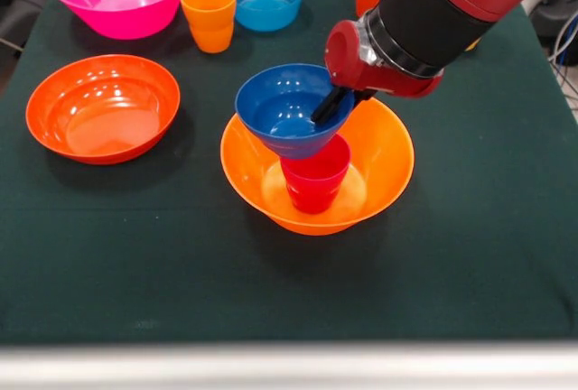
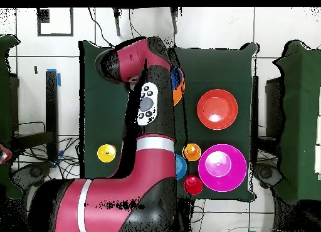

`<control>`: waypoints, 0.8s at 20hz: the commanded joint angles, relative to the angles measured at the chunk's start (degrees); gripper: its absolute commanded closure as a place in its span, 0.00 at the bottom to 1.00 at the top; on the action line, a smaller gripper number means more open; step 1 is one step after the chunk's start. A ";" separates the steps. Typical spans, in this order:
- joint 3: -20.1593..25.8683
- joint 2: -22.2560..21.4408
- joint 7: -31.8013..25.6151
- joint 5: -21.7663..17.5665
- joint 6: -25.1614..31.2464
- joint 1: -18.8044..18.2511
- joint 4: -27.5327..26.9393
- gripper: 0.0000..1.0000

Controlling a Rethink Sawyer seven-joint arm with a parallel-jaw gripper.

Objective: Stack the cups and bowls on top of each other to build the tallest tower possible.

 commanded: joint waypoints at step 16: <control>2.24 2.61 -6.08 -1.20 7.03 1.70 -5.02 1.00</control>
